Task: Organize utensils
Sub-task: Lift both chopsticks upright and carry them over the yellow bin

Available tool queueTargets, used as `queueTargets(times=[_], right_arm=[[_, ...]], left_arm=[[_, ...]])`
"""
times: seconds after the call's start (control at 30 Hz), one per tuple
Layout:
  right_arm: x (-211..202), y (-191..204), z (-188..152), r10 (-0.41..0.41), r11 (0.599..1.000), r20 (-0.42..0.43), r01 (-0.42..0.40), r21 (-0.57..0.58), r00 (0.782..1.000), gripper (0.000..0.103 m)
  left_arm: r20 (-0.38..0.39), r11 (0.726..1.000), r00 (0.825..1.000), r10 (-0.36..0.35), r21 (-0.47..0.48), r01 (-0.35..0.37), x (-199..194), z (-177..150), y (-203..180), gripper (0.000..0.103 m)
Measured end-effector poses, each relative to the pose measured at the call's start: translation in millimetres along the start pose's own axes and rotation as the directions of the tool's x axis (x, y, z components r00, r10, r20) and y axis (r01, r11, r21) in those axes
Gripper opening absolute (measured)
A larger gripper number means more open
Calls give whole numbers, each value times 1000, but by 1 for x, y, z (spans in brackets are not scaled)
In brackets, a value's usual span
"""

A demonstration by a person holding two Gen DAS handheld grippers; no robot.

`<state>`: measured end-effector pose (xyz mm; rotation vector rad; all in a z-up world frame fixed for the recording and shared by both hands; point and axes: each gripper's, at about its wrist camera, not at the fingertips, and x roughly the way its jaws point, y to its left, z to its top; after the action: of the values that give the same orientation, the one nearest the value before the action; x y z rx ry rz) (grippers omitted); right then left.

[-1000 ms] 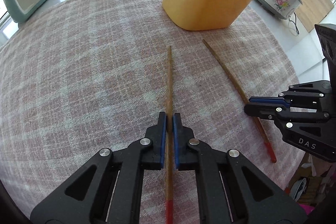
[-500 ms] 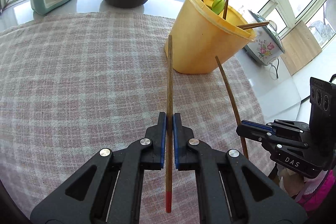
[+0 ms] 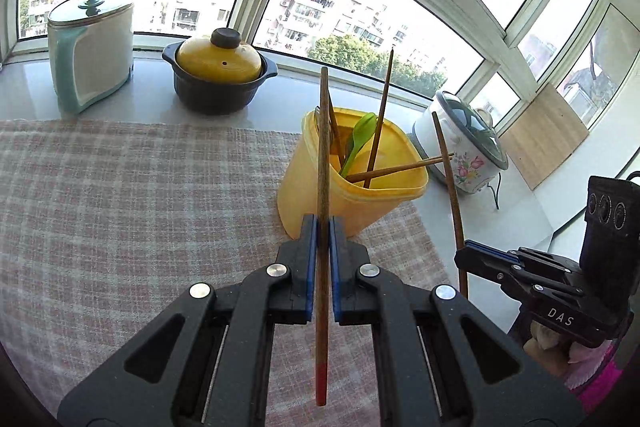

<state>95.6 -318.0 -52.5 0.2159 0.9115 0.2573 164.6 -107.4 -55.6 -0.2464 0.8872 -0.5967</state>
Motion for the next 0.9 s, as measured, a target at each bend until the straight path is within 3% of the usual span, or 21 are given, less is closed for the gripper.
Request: queueTargets(times=[0.5, 0.9], right_arm=[[-12, -20, 81, 3, 1000, 155, -2, -5, 988, 4], [22, -33, 126, -7, 1000, 174, 9, -10, 985, 4]], left_arm=[[131, 999, 991, -14, 40, 9, 11, 70, -31, 4], [171, 998, 985, 11, 65, -23, 45, 110, -44, 4]])
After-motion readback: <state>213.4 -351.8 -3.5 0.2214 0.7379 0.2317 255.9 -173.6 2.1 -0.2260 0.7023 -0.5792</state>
